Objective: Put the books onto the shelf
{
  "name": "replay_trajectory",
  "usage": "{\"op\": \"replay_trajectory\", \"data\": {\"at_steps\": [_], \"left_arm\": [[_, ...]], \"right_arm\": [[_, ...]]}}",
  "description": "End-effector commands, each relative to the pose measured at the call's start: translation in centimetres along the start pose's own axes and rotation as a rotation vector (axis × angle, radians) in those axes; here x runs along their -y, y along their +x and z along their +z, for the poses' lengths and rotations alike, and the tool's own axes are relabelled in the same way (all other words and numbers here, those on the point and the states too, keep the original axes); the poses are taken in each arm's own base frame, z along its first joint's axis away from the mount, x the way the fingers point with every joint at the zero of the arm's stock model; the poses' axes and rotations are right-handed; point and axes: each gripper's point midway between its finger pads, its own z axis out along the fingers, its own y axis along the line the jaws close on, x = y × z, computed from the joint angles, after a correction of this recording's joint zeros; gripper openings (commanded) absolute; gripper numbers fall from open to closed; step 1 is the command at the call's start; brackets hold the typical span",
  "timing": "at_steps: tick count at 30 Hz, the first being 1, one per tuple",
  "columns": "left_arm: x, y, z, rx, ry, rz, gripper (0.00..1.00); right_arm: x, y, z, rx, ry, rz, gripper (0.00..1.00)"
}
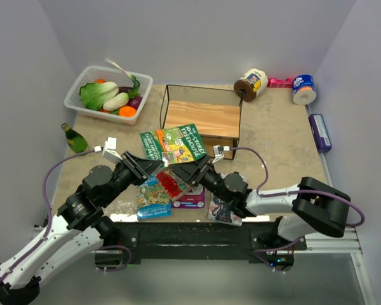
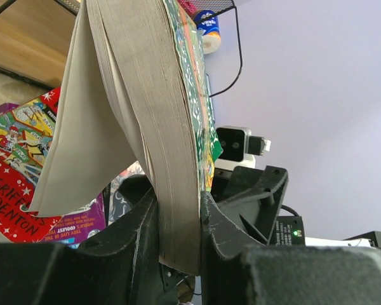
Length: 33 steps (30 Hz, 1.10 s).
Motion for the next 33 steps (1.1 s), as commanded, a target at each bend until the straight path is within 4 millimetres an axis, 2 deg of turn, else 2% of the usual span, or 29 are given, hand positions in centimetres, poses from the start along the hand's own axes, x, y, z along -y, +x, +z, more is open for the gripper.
{"op": "replay_trajectory", "data": {"at_steps": [1, 3, 4, 7, 13, 14, 17, 20, 21, 22, 23, 24, 25, 26, 27, 28, 29, 30, 31, 32, 33], "left_arm": [[5.1, -2.3, -1.3, 0.073, 0.188, -0.017, 0.00], [4.6, -2.1, -1.3, 0.071, 0.179, -0.016, 0.00], [4.5, -2.1, -1.4, 0.072, 0.177, -0.016, 0.00], [4.0, -2.1, -1.7, 0.074, 0.167, -0.013, 0.00], [3.2, -1.8, -1.6, 0.069, 0.148, -0.001, 0.00], [3.0, -1.7, -1.6, 0.068, 0.144, 0.001, 0.00], [2.7, -1.6, -1.5, 0.065, 0.138, 0.005, 0.00], [2.4, -1.4, -1.4, 0.059, 0.131, 0.016, 0.00], [2.0, -1.2, -1.4, 0.054, 0.118, 0.021, 0.00], [2.1, -1.3, -1.6, 0.055, 0.114, 0.029, 0.00], [1.9, -1.5, -1.7, 0.062, 0.102, 0.036, 0.00], [1.0, -1.7, -2.0, 0.074, 0.056, 0.048, 0.01], [1.4, -2.4, -2.6, 0.095, 0.053, 0.066, 0.05], [1.3, -3.0, -3.1, 0.113, 0.035, 0.075, 0.10], [0.3, -3.5, -3.6, 0.137, -0.019, 0.096, 0.27], [1.1, -4.6, -4.7, 0.169, -0.013, 0.113, 0.37], [0.9, -5.2, -5.3, 0.189, -0.039, 0.117, 0.49], [-1.3, -5.7, -6.0, 0.209, -0.148, 0.138, 0.69], [-0.7, -6.7, -7.0, 0.236, -0.164, 0.133, 0.76], [-1.2, -7.1, -7.6, 0.247, -0.202, 0.136, 0.82], [-3.4, -7.2, -8.2, 0.253, -0.316, 0.145, 0.95]], "right_arm": [[-4.2, -2.5, 1.1, 0.136, -0.158, 0.069, 0.90], [-4.3, -3.2, 1.1, 0.174, -0.173, 0.075, 0.87], [-4.9, -3.6, 0.8, 0.194, -0.204, 0.083, 0.84], [-4.7, -4.6, 0.5, 0.246, -0.203, 0.085, 0.82], [-5.3, -5.8, 1.0, 0.296, -0.238, 0.093, 0.71], [-5.3, -5.9, 1.2, 0.295, -0.240, 0.097, 0.64], [-6.0, -5.8, 2.0, 0.285, -0.256, 0.095, 0.55], [-6.6, -5.7, 2.3, 0.274, -0.264, 0.072, 0.40], [-7.0, -5.7, 2.3, 0.268, -0.272, 0.063, 0.28], [-6.7, -5.4, 2.4, 0.251, -0.257, 0.039, 0.23], [-7.7, -5.4, 2.1, 0.224, -0.278, 0.022, 0.12], [-7.9, -5.3, 1.9, 0.210, -0.271, 0.007, 0.00], [-6.5, -4.8, 2.2, 0.176, -0.198, -0.035, 0.00], [-8.5, -5.4, 1.3, 0.169, -0.218, -0.057, 0.00], [-9.3, -5.3, 1.3, 0.147, -0.201, -0.094, 0.00], [-6.4, -4.6, 1.4, 0.092, -0.040, -0.194, 0.00], [-6.4, -4.7, 1.1, 0.071, 0.019, -0.249, 0.00], [-10.0, -6.0, 0.9, 0.086, 0.005, -0.288, 0.00], [-7.0, -5.3, 0.2, 0.004, 0.156, -0.389, 0.00], [-7.2, -5.5, -0.2, -0.015, 0.192, -0.425, 0.00], [-9.3, -6.5, -0.6, 0.000, 0.189, -0.452, 0.00]]}}
